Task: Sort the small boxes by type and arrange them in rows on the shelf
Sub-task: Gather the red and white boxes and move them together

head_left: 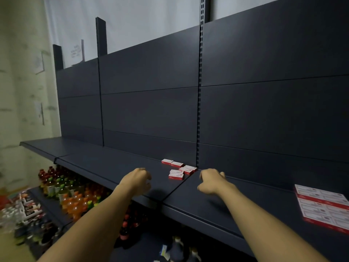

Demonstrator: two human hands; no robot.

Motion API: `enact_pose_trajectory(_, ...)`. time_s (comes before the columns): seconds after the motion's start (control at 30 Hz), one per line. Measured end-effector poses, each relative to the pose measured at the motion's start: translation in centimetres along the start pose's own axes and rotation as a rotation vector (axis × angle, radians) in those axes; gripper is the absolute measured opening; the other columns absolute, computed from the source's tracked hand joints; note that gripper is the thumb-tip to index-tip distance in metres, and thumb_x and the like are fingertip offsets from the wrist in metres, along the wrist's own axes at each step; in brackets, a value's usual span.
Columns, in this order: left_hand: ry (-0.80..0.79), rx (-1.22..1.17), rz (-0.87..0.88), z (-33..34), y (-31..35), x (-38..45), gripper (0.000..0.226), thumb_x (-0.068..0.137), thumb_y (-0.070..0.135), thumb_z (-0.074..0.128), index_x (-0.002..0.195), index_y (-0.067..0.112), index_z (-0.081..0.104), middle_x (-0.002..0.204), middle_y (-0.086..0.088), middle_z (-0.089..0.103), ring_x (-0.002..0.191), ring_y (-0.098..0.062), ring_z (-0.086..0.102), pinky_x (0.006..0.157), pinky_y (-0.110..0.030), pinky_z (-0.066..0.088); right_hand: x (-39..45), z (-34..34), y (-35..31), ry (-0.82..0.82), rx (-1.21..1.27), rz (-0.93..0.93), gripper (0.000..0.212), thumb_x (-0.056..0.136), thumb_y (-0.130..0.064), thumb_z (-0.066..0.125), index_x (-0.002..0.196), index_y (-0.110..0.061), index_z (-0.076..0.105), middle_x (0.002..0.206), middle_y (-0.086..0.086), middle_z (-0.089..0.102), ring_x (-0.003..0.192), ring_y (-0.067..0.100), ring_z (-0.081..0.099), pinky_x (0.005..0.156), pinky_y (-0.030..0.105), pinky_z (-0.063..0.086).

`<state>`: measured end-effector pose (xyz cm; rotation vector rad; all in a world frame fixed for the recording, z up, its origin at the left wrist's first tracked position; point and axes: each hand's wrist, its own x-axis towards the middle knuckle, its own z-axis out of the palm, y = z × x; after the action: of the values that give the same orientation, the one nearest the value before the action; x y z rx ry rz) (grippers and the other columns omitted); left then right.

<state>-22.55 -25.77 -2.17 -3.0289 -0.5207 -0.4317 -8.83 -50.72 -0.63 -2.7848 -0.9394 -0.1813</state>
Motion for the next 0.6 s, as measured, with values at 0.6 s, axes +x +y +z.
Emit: enact_pose_trajectory(0.6,-0.029,-0.023,0.101,4.0,-6.9,7.1,0.040,0.099,0.032,0.056,0.137,0.020,0.056,0.138,-0.002,0.050,0.123,-0.021,0.053,0.102,-0.035,0.047,8.8,2.3,-5.9,-0.002,-0.046,-0.006,0.011,0.085,-0.029,0.057,0.092,-0.022,0.055,0.110,0.001,0.061,0.112,0.025,0.055,0.097,0.039,0.037)
